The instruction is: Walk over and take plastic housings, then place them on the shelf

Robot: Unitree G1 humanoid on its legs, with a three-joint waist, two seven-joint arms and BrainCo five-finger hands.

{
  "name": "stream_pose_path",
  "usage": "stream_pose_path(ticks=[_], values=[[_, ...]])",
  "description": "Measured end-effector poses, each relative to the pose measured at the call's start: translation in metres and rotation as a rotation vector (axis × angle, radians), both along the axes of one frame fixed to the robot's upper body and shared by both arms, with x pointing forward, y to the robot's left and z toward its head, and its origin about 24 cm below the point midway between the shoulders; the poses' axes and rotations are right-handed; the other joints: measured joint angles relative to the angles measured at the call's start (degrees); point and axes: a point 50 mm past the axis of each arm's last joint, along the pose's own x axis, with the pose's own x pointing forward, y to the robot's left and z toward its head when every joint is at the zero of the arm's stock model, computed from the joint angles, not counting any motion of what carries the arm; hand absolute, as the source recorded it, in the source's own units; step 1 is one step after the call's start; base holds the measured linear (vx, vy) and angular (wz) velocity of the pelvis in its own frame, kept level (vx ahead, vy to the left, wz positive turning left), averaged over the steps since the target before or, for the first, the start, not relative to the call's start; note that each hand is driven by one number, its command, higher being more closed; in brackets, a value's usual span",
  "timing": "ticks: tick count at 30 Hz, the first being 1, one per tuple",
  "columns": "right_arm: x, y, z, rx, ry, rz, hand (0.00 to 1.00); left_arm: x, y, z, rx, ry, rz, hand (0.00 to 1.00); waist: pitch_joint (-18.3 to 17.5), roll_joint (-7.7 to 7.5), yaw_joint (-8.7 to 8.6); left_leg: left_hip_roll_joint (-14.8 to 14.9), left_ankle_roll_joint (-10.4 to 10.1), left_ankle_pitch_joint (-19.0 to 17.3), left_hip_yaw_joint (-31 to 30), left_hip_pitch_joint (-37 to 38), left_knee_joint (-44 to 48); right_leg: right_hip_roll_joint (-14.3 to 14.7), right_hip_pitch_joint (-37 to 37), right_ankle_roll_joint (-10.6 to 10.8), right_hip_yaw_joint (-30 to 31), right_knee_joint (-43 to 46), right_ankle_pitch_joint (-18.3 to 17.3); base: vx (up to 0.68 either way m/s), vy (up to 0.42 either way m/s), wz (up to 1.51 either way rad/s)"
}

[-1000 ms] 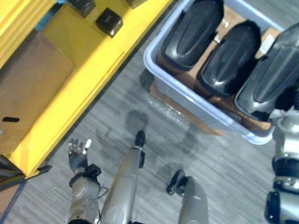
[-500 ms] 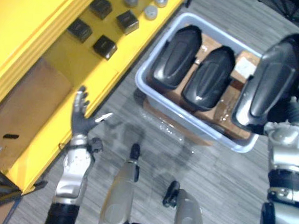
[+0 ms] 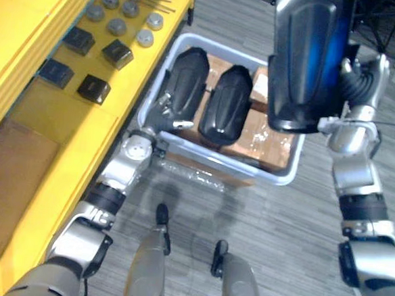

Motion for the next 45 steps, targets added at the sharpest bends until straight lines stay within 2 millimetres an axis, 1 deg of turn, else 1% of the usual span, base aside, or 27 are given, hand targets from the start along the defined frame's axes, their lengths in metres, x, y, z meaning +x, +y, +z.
stream_pose_path(ticks=[3, 6, 8, 11, 15, 18, 22, 27, 29, 35, 40, 43, 45], values=[[0.003, 0.006, -0.005, -0.045, 0.019, 0.005, 1.00, 0.000, -0.002, -0.002, -0.099, 0.027, -0.022, 0.00, 0.0, 0.00, 0.17, -0.3, 0.0, 0.7, -0.2, 0.1, -1.0, -0.1, -0.3, 0.0, -0.1, 0.1, 0.0, -0.03, 0.004, 0.05], [0.005, 0.014, -0.007, -0.085, 0.024, 0.023, 1.00, 0.000, -0.006, -0.003, -0.159, 0.030, -0.041, 0.00, 0.0, 0.00, 0.37, -0.5, 0.1, 1.4, -0.2, 0.7, -2.2, -0.2, -0.2, 0.0, 0.0, 0.1, 0.1, 0.00, 0.000, 0.00], [0.007, 0.024, -0.010, -0.098, 0.027, 0.052, 1.00, 0.000, -0.012, -0.007, -0.214, 0.053, -0.059, 0.00, 0.0, 0.02, 0.42, -0.5, 0.0, 1.6, -0.3, 1.1, -2.5, -0.2, 0.0, -0.1, -0.1, 0.1, 0.1, 0.00, 0.000, 0.00], [0.010, 0.030, -0.015, -0.110, 0.042, 0.066, 1.00, -0.001, -0.022, -0.008, -0.309, 0.062, -0.083, 0.00, 0.0, 0.02, 0.55, -0.6, -0.1, 2.4, -0.5, 1.4, -3.7, -0.1, 0.0, -0.1, -0.3, 0.0, 0.1, 0.00, -0.014, 0.05], [0.014, 0.037, -0.023, -0.129, 0.073, 0.076, 1.00, -0.001, -0.024, -0.012, -0.350, 0.068, -0.065, 0.00, 0.0, 0.04, 0.91, -0.7, -0.1, 2.6, -0.5, 1.7, -4.2, -0.1, 0.0, -0.1, -0.2, 0.0, 0.1, 0.00, 0.000, 0.00], [0.015, 0.040, -0.026, -0.136, 0.080, 0.080, 1.00, -0.002, -0.025, -0.016, -0.376, 0.075, -0.061, 0.00, 0.0, 0.04, 1.06, -0.8, -0.1, 2.6, -0.6, 1.7, -4.3, -0.1, 0.0, -0.1, -0.3, -0.1, 0.1, 0.00, 0.000, 0.00], [0.015, 0.045, -0.025, -0.137, 0.070, 0.098, 1.00, -0.006, -0.037, -0.026, -0.439, 0.115, -0.088, 0.00, 0.0, 0.08, 1.65, -1.1, -0.2, 2.6, -0.7, 2.0, -4.5, -0.1, 0.6, -0.1, -0.4, -0.6, 0.1, 0.00, 0.000, 0.00], [0.016, 0.062, -0.032, -0.153, 0.083, 0.149, 1.00, -0.012, -0.049, -0.039, -0.470, 0.151, -0.119, 0.00, 0.0, 0.31, 1.74, -1.2, -0.2, 2.6, -0.9, 2.2, -4.5, -0.1, 1.2, -0.1, -1.2, -1.0, 0.1, 0.02, -0.016, 0.06], [0.016, 0.070, -0.036, -0.159, 0.080, 0.171, 1.00, -0.014, -0.054, -0.042, -0.475, 0.161, -0.130, 0.00, -0.2, 1.03, 1.87, -1.3, -0.2, 2.6, -1.1, 2.2, -4.6, -0.2, 1.3, -0.2, -1.3, -1.0, 0.1, 0.00, -0.005, 0.02], [0.015, 0.089, -0.042, -0.187, 0.078, 0.229, 1.00, -0.020, -0.060, -0.053, -0.464, 0.192, -0.143, 0.00, -0.8, 2.44, 1.97, -1.4, -0.2, 2.6, -1.7, 2.4, -4.7, -0.2, 1.6, -0.2, -1.4, -0.9, 0.1, 0.00, 0.000, 0.00], [0.015, 0.104, -0.052, -0.197, 0.103, 0.278, 1.00, -0.022, -0.067, -0.053, -0.473, 0.175, -0.144, 0.00, -0.8, 3.08, 2.10, -1.5, -0.5, 2.9, -2.1, 3.5, -5.9, -0.1, 2.3, -0.5, -1.6, -0.9, -0.1, 0.00, -0.005, 0.02], [0.013, 0.115, -0.060, -0.203, 0.120, 0.314, 1.00, -0.022, -0.068, -0.052, -0.438, 0.141, -0.122, 0.00, -0.8, 3.10, 2.09, -1.4, -0.6, 2.9, -2.2, 3.5, -6.0, -0.1, 2.2, -0.6, -1.6, -0.9, -0.3, 0.00, 0.000, 0.00], [0.009, 0.122, -0.074, -0.191, 0.147, 0.347, 1.00, -0.023, -0.069, -0.050, -0.407, 0.115, -0.109, 0.00, -0.8, 3.11, 2.15, -1.5, -0.6, 2.9, -2.2, 3.5, -6.1, -0.2, 2.3, -0.7, -1.6, -0.9, -0.3, 0.04, -0.020, 0.01]])
